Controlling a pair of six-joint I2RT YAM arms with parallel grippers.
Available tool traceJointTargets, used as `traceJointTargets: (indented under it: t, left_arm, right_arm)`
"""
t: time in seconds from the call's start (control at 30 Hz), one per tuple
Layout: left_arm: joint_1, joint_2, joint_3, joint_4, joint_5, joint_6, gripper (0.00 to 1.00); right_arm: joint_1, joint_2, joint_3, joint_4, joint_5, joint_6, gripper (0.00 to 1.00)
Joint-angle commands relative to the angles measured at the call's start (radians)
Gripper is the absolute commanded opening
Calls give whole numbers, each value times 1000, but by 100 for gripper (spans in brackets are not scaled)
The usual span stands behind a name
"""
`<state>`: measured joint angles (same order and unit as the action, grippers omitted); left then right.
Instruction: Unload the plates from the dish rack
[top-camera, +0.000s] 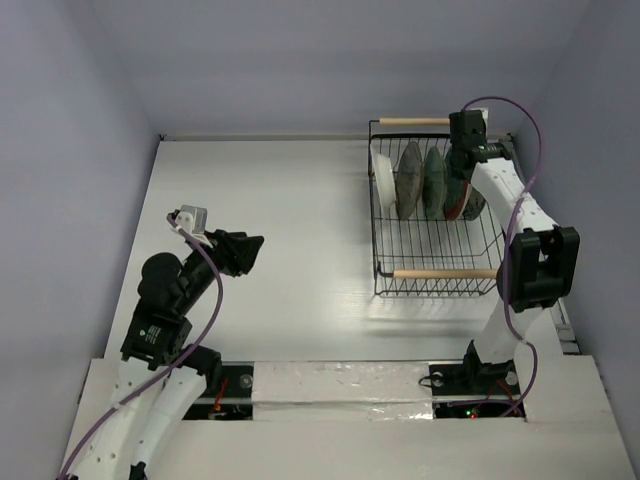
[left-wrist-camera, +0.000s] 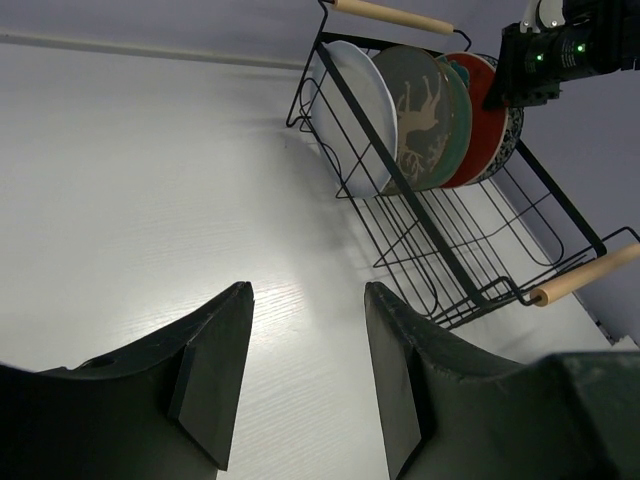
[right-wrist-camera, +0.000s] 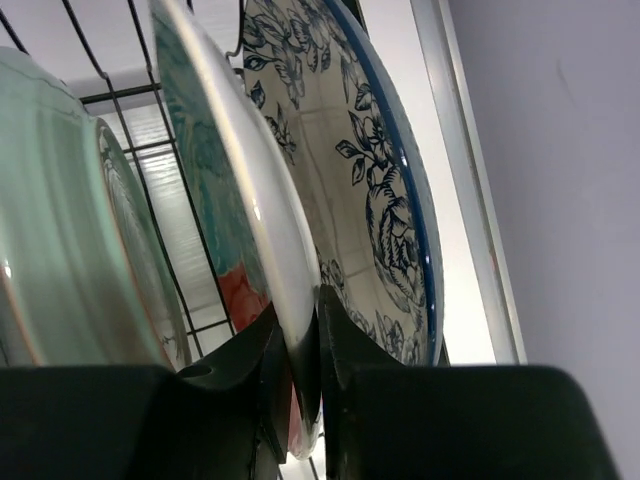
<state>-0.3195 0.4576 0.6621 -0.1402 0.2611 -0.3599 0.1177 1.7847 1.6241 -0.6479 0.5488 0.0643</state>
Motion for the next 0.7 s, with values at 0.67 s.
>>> traceJointTargets:
  t: [0.67]
  left_arm:
    - [-15, -11, -12, 34, -3, -2, 46]
  right_arm:
    - [112, -264, 158, -7, 230, -95, 0]
